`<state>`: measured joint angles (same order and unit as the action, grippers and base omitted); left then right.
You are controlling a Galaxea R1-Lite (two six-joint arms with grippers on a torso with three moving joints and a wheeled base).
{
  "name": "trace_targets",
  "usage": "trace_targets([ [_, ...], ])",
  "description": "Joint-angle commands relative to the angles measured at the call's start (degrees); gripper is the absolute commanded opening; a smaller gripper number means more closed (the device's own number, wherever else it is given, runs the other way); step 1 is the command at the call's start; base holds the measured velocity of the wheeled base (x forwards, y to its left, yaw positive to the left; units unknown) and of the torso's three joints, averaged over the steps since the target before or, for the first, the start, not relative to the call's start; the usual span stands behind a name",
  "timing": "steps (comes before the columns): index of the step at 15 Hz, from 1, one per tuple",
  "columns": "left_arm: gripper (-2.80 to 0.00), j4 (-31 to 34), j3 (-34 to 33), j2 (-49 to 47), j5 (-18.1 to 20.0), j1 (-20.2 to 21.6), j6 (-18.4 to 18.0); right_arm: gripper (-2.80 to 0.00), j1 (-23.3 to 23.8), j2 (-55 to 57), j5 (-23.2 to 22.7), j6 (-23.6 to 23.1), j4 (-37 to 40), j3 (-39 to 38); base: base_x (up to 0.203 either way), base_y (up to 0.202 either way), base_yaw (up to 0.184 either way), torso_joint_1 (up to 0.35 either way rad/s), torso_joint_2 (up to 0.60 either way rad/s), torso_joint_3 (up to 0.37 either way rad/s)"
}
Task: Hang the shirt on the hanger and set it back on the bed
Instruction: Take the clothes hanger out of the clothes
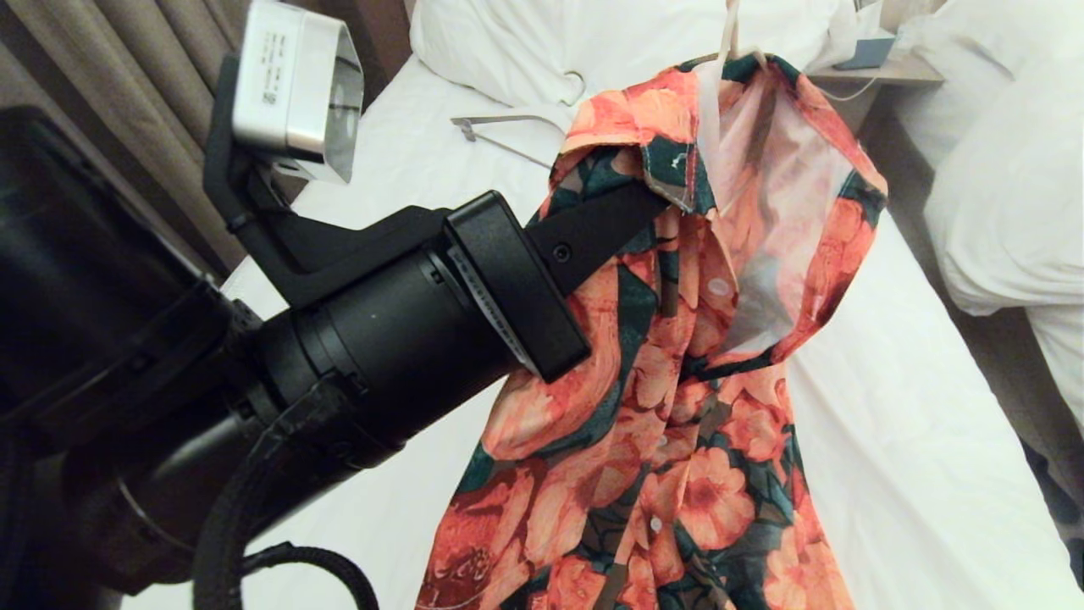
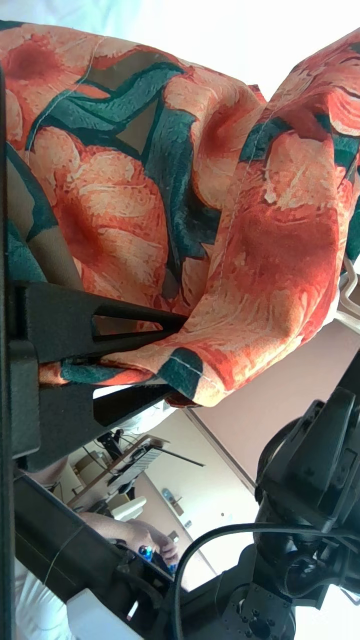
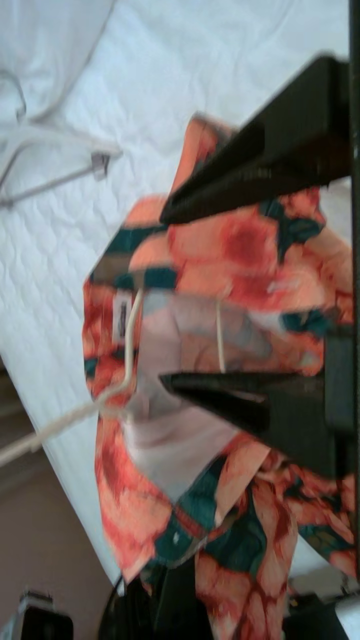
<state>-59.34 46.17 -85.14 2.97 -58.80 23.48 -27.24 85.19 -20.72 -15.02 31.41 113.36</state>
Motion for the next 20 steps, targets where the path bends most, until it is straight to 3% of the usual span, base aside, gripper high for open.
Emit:
trace_targets([
  [1,-2.8,-0.33,0.06,-0.2,0.01,0.0,0.15,0.0,-2.21,1.11,-0.03,-0.1,-0.04,0.02,0.0,0.0,0.0,0.0,0.0,0.0],
  [6,-2.8,-0.25,0.06,-0.12,0.01,0.0,-0.01,0.0,-8.5,1.91,3.87,-1.53,-1.46,0.02,0.0,0.0,0.0,0.0,0.0,0.0],
  [12,-2.8,-0.33,0.06,0.41,-0.07,-0.36,-0.01,0.0,-13.66,7.52,9.37,-1.86,-8.46,-0.01,0.0,0.0,0.0,0.0,0.0,0.0],
  [13,-2.8,-0.33,0.06,0.5,-0.07,-0.36,-0.09,-2.8,-14.24,8.24,10.31,-1.86,-9.88,-0.03,0.0,0.0,0.0,0.0,0.0,0.0],
  [17,-2.8,-0.33,0.06,0.5,0.01,-0.36,-0.01,-2.8,-15.21,10.61,12.28,-1.86,-15.68,0.02,0.0,0.0,0.0,0.0,0.0,0.0],
  [20,-2.8,-0.33,0.06,0.41,0.01,-0.36,-0.01,-2.8,-15.38,10.56,12.35,-1.86,-15.76,0.0,0.0,0.0,0.0,0.0,0.0,0.0],
])
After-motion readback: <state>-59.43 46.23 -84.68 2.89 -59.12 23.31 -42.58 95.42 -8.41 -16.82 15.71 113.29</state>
